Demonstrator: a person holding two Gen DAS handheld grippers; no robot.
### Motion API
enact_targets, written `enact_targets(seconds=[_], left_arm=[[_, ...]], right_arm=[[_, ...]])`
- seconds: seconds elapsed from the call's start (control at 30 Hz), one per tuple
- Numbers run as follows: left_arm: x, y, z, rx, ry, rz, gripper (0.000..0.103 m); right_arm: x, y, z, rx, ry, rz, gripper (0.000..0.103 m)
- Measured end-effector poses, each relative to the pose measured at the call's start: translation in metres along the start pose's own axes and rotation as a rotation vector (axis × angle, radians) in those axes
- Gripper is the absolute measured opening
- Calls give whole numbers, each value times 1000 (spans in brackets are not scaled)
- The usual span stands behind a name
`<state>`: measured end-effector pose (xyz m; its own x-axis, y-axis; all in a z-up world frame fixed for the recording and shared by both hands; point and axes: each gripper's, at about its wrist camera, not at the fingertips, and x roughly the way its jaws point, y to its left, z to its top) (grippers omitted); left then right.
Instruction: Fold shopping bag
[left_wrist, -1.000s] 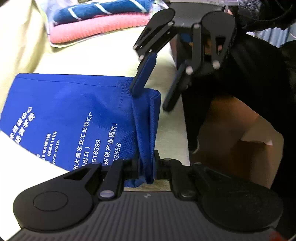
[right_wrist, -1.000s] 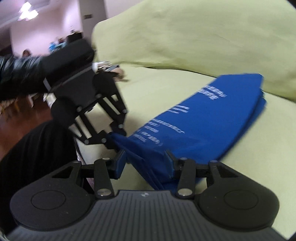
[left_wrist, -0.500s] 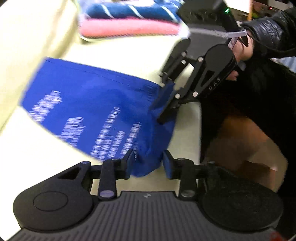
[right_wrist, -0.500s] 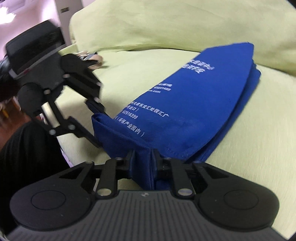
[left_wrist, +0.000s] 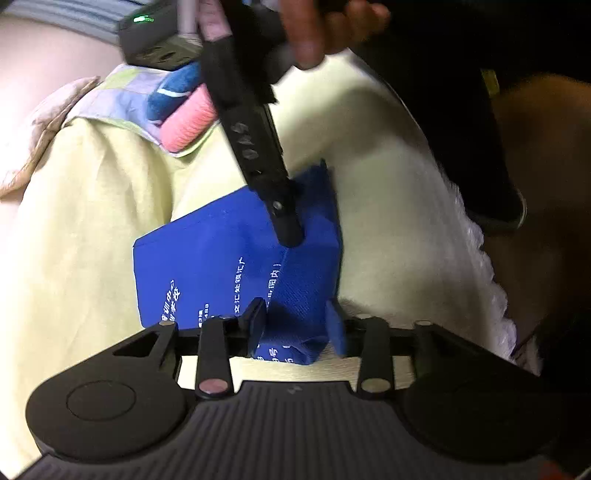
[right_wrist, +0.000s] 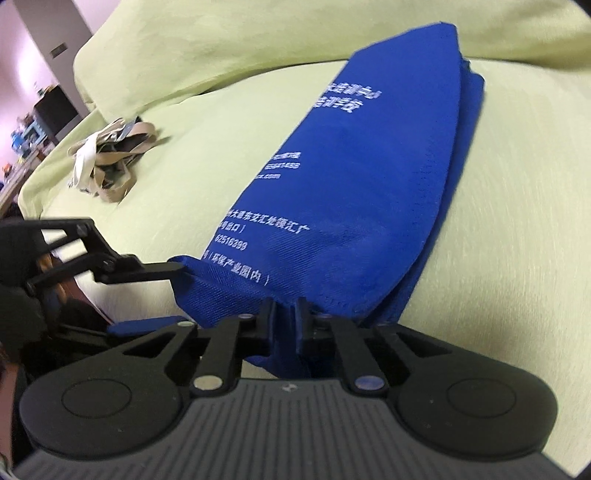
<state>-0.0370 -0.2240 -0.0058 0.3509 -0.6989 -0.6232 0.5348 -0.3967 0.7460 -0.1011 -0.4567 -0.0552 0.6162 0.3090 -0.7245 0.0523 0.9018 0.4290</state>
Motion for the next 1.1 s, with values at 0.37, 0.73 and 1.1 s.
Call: enact_targets(seconds=[0.37,0.73,1.1], left_arm=[[15,19,-5,-93,51,-156,34],[16,56,-23,-249,9,-300,34],[4,49,-34,-232,-48,-238,41]], right_arm=[[-16,-12,-14,30,-75,49,10],[-23,92,-100,-990,-170,-327,37],[24,94,-107,-1248,-152,-489,16]])
